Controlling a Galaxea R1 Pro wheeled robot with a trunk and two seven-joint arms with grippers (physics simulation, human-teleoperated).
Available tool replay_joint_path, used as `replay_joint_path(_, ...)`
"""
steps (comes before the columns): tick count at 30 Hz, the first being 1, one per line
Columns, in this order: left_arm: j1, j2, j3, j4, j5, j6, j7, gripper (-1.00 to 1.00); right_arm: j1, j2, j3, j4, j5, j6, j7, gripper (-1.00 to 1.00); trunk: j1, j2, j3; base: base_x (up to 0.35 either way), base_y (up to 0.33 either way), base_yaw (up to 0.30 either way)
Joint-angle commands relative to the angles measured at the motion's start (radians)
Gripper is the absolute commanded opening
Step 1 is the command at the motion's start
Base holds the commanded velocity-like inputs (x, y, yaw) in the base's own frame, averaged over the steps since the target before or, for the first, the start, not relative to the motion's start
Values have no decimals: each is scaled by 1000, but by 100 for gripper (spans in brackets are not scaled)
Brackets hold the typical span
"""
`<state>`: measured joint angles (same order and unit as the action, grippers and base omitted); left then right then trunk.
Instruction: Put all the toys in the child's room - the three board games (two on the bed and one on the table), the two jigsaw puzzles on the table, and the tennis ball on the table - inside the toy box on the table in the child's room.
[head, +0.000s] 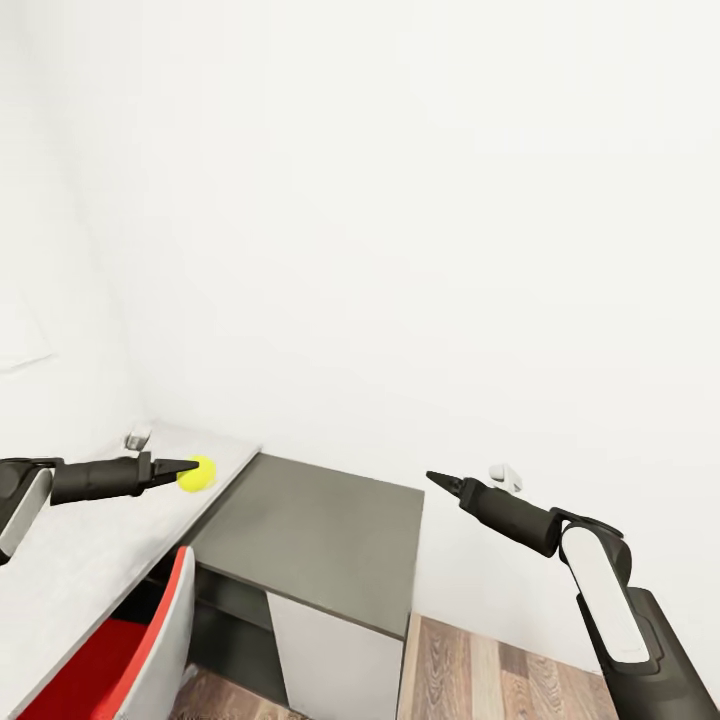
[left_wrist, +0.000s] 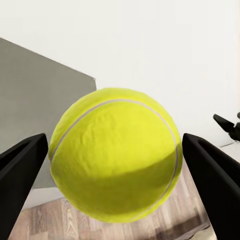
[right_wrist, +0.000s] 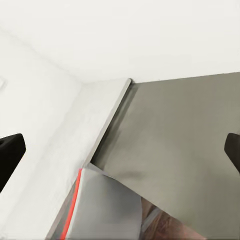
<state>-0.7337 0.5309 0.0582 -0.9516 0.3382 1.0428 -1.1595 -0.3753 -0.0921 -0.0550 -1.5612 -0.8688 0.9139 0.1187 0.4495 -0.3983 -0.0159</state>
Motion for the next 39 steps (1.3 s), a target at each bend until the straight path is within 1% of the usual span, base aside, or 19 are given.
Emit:
replay_joint_path(1,-1,0,0,0,-1,4,-4,-100,-1,0,-2,0,9,5,10,100,1,-2,-1,-22,0,277)
replay_joint_path(28,-1,0,-1,0,-2,4,-5,-100,-1,0,-1,-3,10,6,11,100,1,-2,9,-2,0,278)
replay_joint_path(31,-1,0,0,0,-2,4,-5,-100,-1,2,4,-9,9,8,10,100,1,-2,11,0,0,278)
replay_joint_path(33,-1,0,-1,0,-2,4,-5,-100,-1,4,15,-10,11,9,9,100,1,-2,12,0,0,278)
replay_joint_path(35,-1,0,-1,0,-3,4,-4,-100,-1,1,24,-10,11,18,9,100,1,-2,13,0,0,278)
replay_joint_path(37,-1,0,-1,0,-3,4,-3,-100,-5,2,27,-11,11,56,7,100,1,-2,15,0,0,278)
replay_joint_path(39,-1,0,1,0,-4,4,-3,-100,-34,9,28,-9,11,99,1,100,1,-2,16,0,0,278)
